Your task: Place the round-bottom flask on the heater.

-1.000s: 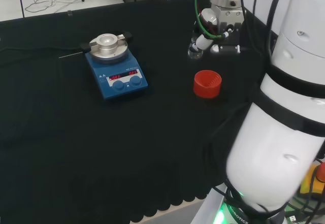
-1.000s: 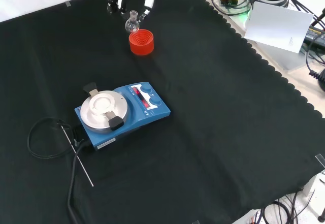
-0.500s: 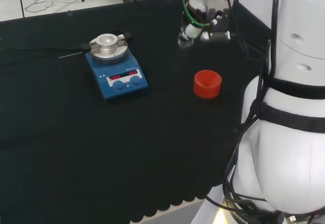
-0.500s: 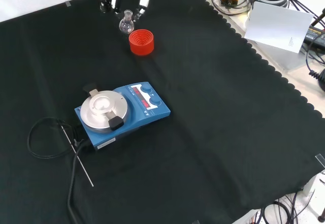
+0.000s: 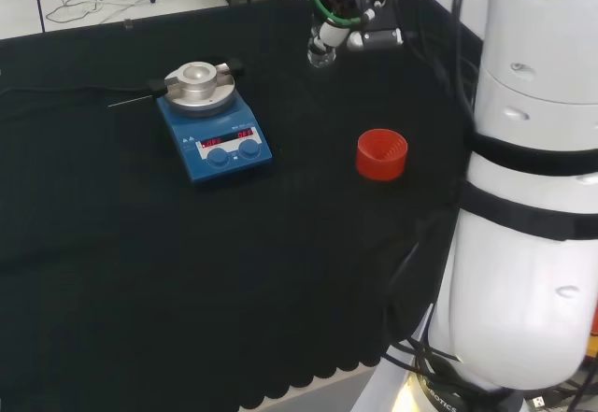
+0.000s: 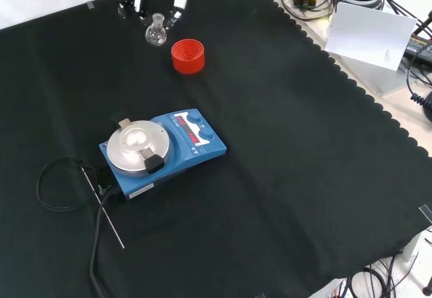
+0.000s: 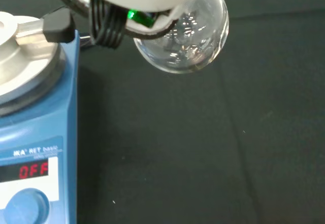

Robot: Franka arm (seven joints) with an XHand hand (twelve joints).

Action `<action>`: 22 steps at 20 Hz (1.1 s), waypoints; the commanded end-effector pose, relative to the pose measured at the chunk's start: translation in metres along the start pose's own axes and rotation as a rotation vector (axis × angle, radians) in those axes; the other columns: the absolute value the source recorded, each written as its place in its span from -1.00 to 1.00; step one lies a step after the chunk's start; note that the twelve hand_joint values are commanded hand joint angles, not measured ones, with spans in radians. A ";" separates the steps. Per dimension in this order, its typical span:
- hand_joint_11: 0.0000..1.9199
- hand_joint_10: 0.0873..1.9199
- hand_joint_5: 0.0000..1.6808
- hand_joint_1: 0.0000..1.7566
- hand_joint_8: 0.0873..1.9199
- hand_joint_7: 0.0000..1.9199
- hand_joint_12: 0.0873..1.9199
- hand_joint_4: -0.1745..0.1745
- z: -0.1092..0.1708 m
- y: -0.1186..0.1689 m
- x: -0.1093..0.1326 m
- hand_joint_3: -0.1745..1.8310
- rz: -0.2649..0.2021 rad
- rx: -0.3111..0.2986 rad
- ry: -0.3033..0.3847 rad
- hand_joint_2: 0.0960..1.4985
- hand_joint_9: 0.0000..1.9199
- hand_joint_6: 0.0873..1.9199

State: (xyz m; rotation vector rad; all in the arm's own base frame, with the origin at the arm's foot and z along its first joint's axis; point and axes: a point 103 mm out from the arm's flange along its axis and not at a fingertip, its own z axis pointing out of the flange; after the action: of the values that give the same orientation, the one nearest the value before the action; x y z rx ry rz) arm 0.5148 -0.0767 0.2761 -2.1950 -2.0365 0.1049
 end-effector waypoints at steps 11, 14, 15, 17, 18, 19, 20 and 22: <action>-0.73 -0.42 0.39 0.26 -0.33 -0.55 0.40 0.81 -0.021 0.060 0.086 -0.03 -0.131 0.053 -0.013 -0.23 -0.36 -0.08; -0.73 -0.42 0.39 0.26 -0.33 -0.55 0.40 0.81 -0.019 0.065 0.094 -0.02 -0.145 0.059 -0.017 -0.23 -0.36 -0.08; -0.73 -0.42 0.39 0.26 -0.33 -0.55 0.40 0.81 -0.018 0.066 0.097 -0.02 -0.149 0.062 -0.018 -0.23 -0.36 -0.08; -0.73 -0.42 0.39 0.26 -0.33 -0.55 0.40 0.82 -0.016 0.069 0.102 -0.02 -0.157 0.066 -0.020 -0.24 -0.36 -0.08; -0.73 -0.42 0.39 0.26 -0.33 -0.55 0.40 0.82 -0.016 0.070 0.105 -0.02 -0.161 0.067 -0.022 -0.24 -0.36 -0.08; -0.73 -0.42 0.39 0.26 -0.33 -0.55 0.40 0.82 -0.015 0.071 0.108 -0.02 -0.166 0.069 -0.024 -0.24 -0.36 -0.08; -0.73 -0.42 0.39 0.26 -0.33 -0.55 0.40 0.82 -0.014 0.073 0.110 -0.02 -0.171 0.068 -0.024 -0.24 -0.36 -0.08; -0.73 -0.42 0.39 0.26 -0.33 -0.55 0.40 0.82 -0.013 0.076 0.115 -0.02 -0.180 0.066 -0.029 -0.24 -0.36 -0.08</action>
State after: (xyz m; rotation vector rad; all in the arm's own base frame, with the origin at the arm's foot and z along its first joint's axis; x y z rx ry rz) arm 0.5966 0.0260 0.2866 -1.9845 -2.1937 0.1677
